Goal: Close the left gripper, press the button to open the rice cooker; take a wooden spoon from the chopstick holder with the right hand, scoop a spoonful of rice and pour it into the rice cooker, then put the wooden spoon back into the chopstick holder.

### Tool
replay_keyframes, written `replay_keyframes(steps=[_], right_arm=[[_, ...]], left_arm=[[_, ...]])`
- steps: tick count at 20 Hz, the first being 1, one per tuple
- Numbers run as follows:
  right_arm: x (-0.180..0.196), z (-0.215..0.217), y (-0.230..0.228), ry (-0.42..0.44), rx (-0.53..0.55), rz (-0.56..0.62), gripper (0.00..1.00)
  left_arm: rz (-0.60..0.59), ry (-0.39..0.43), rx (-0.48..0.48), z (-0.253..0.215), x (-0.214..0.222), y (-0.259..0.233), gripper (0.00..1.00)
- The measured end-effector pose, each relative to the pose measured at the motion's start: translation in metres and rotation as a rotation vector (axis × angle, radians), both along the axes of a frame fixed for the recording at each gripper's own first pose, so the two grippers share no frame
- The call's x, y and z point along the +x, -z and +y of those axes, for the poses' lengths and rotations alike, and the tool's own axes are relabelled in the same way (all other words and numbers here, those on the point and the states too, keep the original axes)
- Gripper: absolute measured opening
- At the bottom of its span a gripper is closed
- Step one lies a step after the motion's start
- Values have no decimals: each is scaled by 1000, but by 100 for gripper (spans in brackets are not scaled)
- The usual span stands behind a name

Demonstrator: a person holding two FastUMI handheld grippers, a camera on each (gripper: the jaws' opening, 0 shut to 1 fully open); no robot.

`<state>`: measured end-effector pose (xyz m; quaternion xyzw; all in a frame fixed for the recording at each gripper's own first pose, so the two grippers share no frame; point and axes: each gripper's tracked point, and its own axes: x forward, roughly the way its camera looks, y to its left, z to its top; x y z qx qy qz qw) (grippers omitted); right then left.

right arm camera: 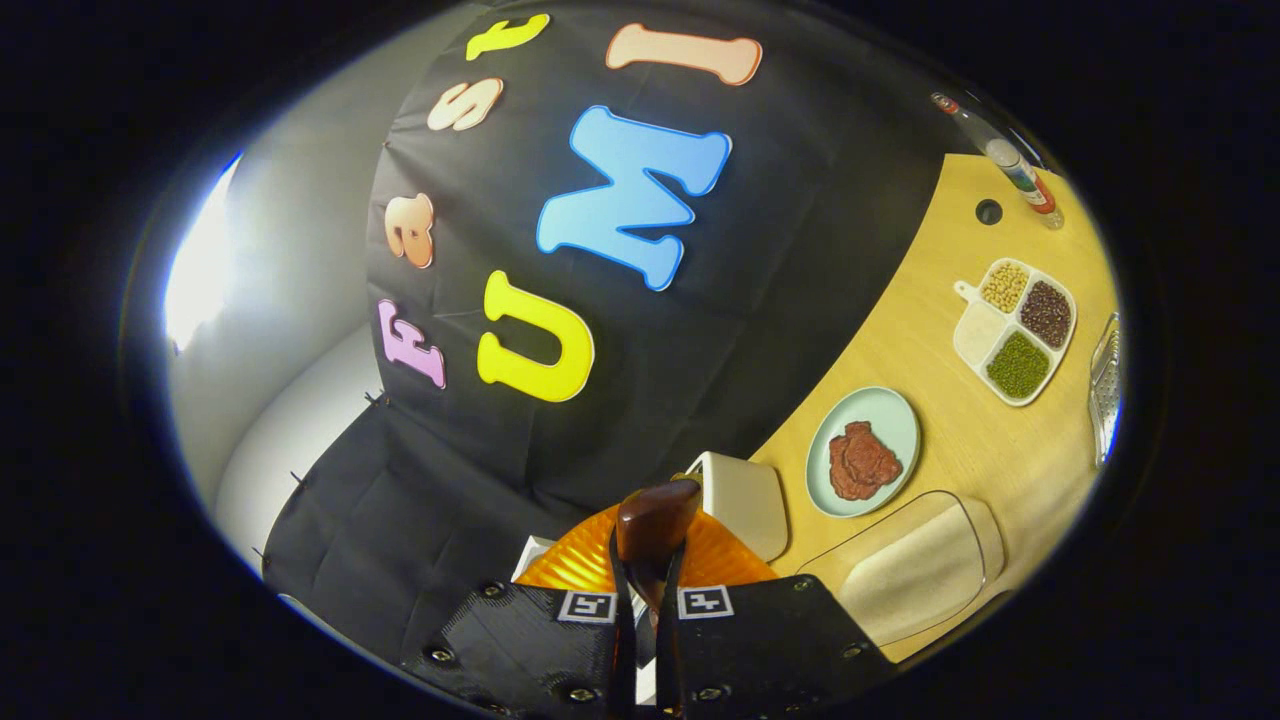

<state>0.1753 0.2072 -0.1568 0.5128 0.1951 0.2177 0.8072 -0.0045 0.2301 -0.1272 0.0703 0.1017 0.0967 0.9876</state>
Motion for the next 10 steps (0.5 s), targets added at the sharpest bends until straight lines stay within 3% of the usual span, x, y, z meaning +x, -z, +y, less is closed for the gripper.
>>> replay_keyframes(steps=[10], right_arm=[[6, 109, -30, -154, 6, -63, 8]], left_arm=[[-5, -49, -23, 47, -29, 3, 96]])
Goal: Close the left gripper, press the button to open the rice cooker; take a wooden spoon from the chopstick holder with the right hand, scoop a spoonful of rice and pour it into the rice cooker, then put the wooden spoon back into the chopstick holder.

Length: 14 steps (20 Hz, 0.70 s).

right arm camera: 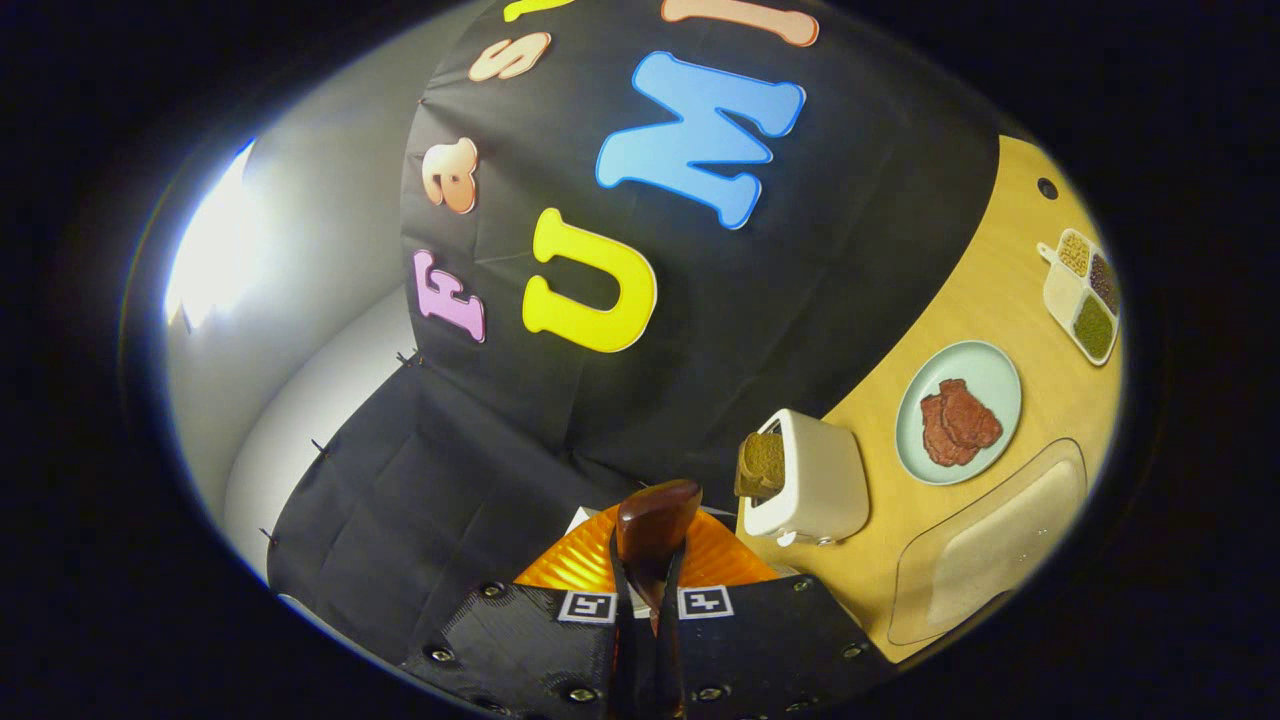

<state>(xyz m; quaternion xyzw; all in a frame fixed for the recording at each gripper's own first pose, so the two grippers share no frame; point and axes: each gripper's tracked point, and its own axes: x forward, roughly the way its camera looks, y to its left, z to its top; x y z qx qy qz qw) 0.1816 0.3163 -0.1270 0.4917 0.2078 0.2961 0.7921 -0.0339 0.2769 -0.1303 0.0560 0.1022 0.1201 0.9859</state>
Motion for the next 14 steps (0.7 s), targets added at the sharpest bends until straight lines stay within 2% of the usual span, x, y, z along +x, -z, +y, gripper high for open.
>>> replay_keyframes(steps=[1, 2, 9, 14], right_arm=[[-1, 11, -2, -14, -3, -4, 8], [0, 22, -2, -27, -6, -7, 8], [19, 107, 5, -112, -59, -33, 8], [26, 164, 23, -167, -157, -75, 8]], left_arm=[[1, -2, -3, 6, -4, 1, 92], [4, -5, -7, 10, -7, 2, 99], [24, -37, -19, 36, -31, 11, 99], [31, -53, -11, 52, -39, 11, 96]])
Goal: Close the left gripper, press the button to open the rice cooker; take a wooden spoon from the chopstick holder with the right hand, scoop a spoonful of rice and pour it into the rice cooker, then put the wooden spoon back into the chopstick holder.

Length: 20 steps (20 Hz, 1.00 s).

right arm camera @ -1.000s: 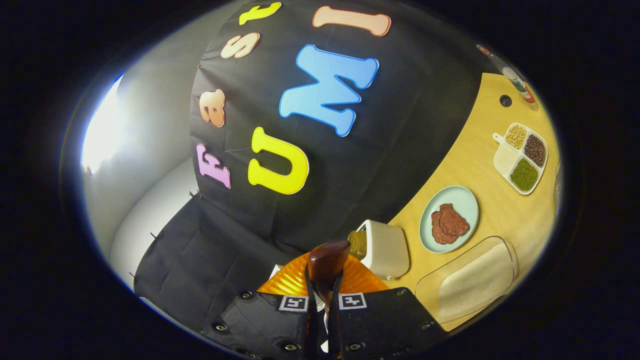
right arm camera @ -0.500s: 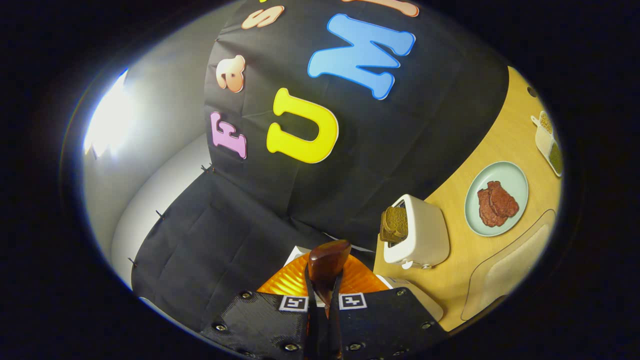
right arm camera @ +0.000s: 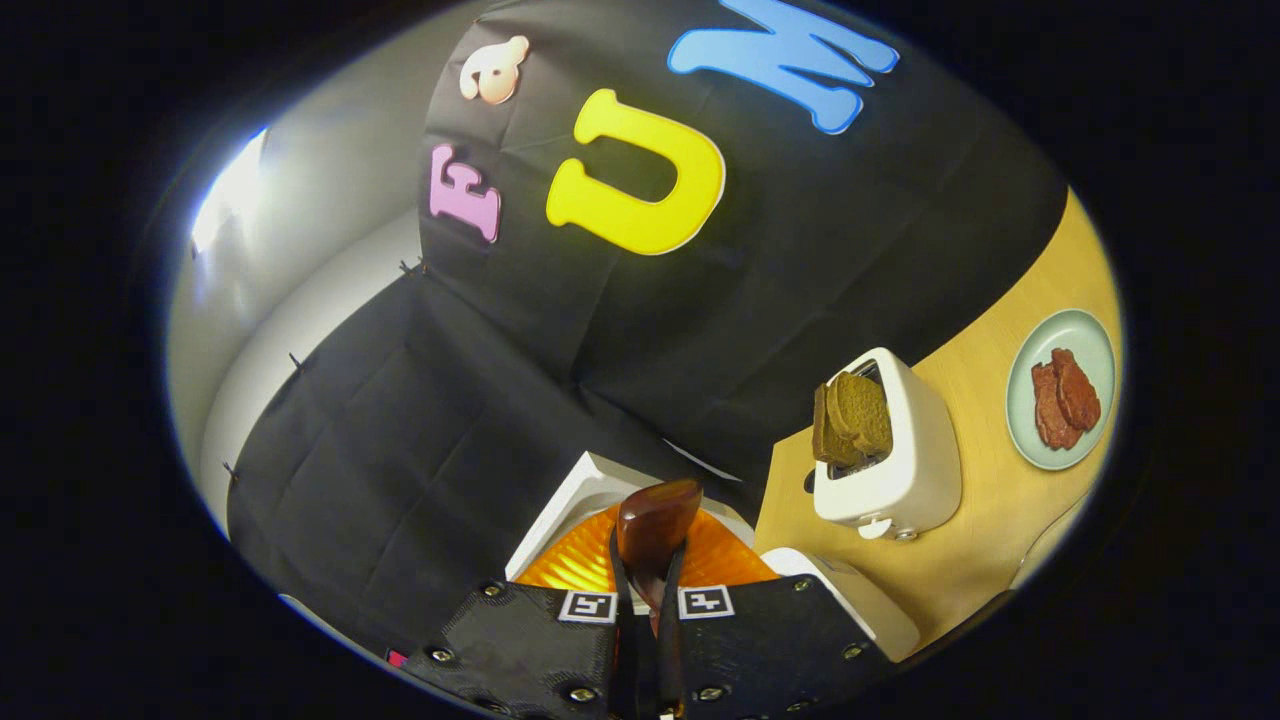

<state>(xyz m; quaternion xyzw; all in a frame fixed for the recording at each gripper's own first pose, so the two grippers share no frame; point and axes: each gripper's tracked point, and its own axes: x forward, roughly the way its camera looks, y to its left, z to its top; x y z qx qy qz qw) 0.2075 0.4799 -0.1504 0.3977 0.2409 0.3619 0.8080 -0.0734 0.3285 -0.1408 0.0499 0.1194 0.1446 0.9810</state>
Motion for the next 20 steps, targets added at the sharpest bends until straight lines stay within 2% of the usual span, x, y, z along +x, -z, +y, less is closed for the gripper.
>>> replay_keyframes(steps=[7, 11, 12, 14, 16, 18, 20], right_arm=[[-4, 59, 40, -91, -204, -108, 7], [-7, 86, 55, -146, -366, -240, 8], [-10, 93, 60, -173, -422, -289, 8], [-21, 107, 64, -253, -522, -404, 8], [-36, 119, 63, -339, -621, -565, 8], [-56, 127, 59, -412, -711, -751, 8], [-72, 133, 57, -469, -768, -893, 8]], left_arm=[[1, -67, -18, 24, -16, 7, 92], [12, -108, -22, 37, -26, 13, 92], [11, -118, -25, 40, -28, 16, 92], [8, -133, -26, 44, -32, 15, 99], [8, -142, -29, 47, -33, 18, 99], [7, -149, -29, 48, -35, 19, 92], [4, -162, -23, 53, -37, 20, 96]])
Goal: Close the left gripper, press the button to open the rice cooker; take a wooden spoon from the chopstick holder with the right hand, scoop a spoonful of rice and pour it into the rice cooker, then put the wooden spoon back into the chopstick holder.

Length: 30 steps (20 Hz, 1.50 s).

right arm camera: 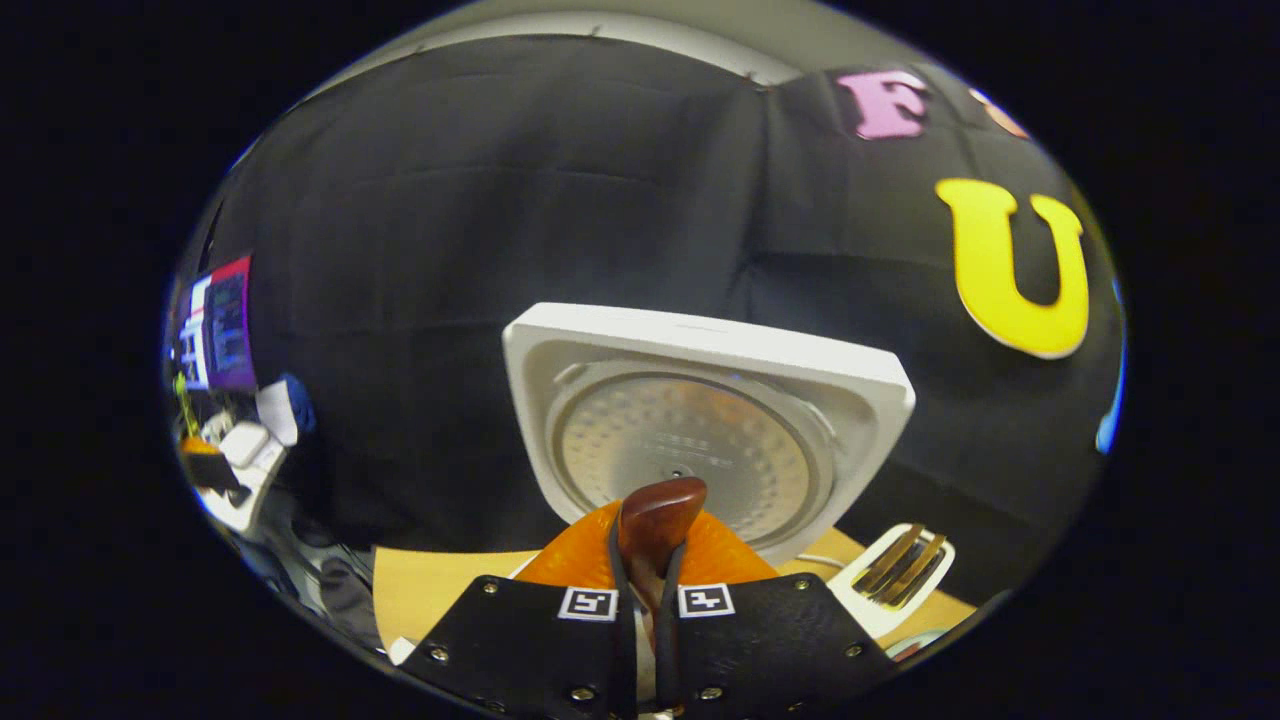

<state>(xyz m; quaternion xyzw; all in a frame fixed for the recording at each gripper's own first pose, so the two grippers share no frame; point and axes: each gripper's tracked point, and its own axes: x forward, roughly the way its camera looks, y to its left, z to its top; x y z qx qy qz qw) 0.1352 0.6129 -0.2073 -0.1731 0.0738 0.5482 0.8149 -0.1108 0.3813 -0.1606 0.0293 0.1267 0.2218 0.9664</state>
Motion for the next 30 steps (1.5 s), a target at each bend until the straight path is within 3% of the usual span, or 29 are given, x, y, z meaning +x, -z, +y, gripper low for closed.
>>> replay_keyframes(steps=[2, 4, 7, 11, 18, 26, 30], right_arm=[[-6, 1, -1, -32, -2, -44, 8], [-2, -1, -4, -17, 44, 7, 8], [6, -11, -20, 71, 172, 191, 8], [24, -38, -41, 191, 345, 439, 7], [33, -138, -74, 348, 612, 696, 7], [26, -277, -106, 478, 738, 720, 8], [21, -324, -115, 521, 770, 697, 8]], left_arm=[[-9, -14, 3, 3, -2, -4, 96], [-18, -18, -7, 2, -2, -3, 94], [-34, -18, -18, -1, 0, -8, 99], [-50, 16, -14, -14, 8, -12, 99], [-65, 108, -37, -54, 38, -13, 99], [-44, 254, -47, -126, 70, -13, 98], [-51, 321, -50, -164, 82, -17, 96]])
